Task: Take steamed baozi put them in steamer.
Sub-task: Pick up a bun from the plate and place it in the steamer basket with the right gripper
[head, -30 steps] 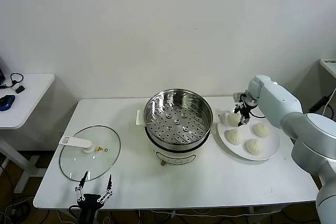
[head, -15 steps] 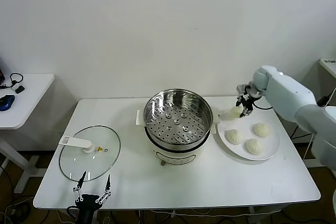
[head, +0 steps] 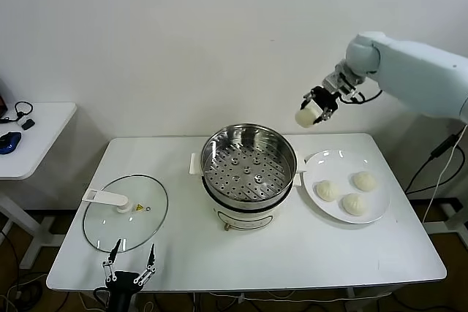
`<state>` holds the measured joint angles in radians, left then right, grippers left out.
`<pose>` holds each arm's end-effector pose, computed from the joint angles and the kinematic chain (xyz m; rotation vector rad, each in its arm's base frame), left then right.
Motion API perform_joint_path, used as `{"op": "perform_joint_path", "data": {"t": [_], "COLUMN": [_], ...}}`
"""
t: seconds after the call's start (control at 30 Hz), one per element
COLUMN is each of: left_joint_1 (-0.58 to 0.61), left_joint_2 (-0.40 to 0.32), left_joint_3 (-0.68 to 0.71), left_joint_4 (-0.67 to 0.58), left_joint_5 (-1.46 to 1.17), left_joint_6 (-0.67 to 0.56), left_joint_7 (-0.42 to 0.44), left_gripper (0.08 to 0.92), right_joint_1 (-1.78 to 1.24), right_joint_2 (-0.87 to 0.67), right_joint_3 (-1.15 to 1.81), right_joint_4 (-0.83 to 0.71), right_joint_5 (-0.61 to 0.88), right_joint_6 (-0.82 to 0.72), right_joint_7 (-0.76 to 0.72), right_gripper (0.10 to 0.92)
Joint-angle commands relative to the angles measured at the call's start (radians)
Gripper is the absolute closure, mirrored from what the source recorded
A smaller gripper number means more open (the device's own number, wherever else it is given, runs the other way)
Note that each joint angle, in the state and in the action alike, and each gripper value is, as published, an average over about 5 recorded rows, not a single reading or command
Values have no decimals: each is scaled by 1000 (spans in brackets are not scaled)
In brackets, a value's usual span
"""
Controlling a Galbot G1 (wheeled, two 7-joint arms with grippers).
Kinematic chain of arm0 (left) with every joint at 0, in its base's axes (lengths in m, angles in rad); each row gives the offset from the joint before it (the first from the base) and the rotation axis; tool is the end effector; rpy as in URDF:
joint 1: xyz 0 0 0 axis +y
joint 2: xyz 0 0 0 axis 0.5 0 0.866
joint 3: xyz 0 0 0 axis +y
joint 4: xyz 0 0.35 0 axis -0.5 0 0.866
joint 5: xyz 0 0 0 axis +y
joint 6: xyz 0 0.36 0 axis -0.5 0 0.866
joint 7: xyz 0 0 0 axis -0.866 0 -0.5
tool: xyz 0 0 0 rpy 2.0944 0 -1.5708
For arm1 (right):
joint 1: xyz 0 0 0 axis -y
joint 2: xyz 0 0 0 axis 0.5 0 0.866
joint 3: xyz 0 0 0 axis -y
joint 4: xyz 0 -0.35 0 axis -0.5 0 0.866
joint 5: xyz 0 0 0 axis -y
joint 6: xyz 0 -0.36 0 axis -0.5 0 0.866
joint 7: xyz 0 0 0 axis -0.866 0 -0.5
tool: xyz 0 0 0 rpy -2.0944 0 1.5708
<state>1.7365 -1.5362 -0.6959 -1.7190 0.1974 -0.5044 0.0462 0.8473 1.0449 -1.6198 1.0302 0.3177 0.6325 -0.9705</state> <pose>0.0834 0.0713 -0.4504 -0.0472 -3.0491 -0.4666 0.6156 -0.0443 0.0301 1.9187 -0.9464 2.1294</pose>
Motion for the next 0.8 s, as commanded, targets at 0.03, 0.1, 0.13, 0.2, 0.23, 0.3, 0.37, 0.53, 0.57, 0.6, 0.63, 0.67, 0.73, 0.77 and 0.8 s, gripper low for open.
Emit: {"op": "perform_joint_path", "data": {"t": [0.03, 0.1, 0.13, 0.2, 0.23, 0.3, 0.37, 0.53, 0.57, 0.6, 0.63, 0.67, 0.73, 0.77, 0.8], "left_joint_1": [-3, -6, -8, -11, -12, -14, -16, -20, -22, -24, -27, -29, -33, -35, -37], "left_joint_2": [-11, -14, -15, -16, -16, -15, -15, -16, -16, -16, -17, -17, -17, -17, -17], "left_joint_3": [8, 8, 7, 3, 1, -2, -4, -6, -6, -5, -5, -4, -3, -2, -2], "left_joint_4": [-1, -1, -1, -1, -1, -1, -2, -4, -2, 1, 3, 6, 11, 13, 15], "left_joint_5": [10, 11, 11, 10, 9, 6, 4, -2, -2, -3, -3, -3, -3, -3, -3], "left_joint_6": [1, 3, 5, 8, 9, 10, 12, 16, 17, 17, 17, 17, 17, 17, 16], "left_joint_7": [-1, -2, -3, -6, -8, -8, -8, -8, -8, -8, -8, -8, -7, -7, -7], "left_gripper": [177, 177, 177, 177, 177, 177, 177, 177, 177, 177, 177, 177, 177, 177, 177], "right_joint_1": [111, 62, 45, 4, -14, -55, -101, -186, -194, -202, -210, -218, -231, -237, -244], "right_joint_2": [122, 181, 204, 253, 275, 318, 353, 401, 407, 413, 418, 422, 426, 426, 426], "right_joint_3": [-114, -87, -78, -63, -56, -39, -14, 37, 37, 37, 37, 37, 36, 35, 34], "right_joint_4": [76, 25, 2, -60, -90, -160, -223, -323, -334, -344, -352, -358, -362, -362, -362], "right_joint_5": [44, 10, -5, -35, -49, -76, -107, -169, -172, -173, -173, -174, -174, -174, -175], "right_joint_6": [238, 240, 240, 240, 240, 240, 240, 240, 240, 240, 240, 240, 240, 240, 240], "right_joint_7": [41, 50, 53, 57, 58, 60, 61, 60, 60, 60, 60, 59, 59, 58, 57], "right_gripper": [400, 398, 398, 396, 394, 391, 390, 391, 391, 392, 391, 390, 389, 389, 389]}}
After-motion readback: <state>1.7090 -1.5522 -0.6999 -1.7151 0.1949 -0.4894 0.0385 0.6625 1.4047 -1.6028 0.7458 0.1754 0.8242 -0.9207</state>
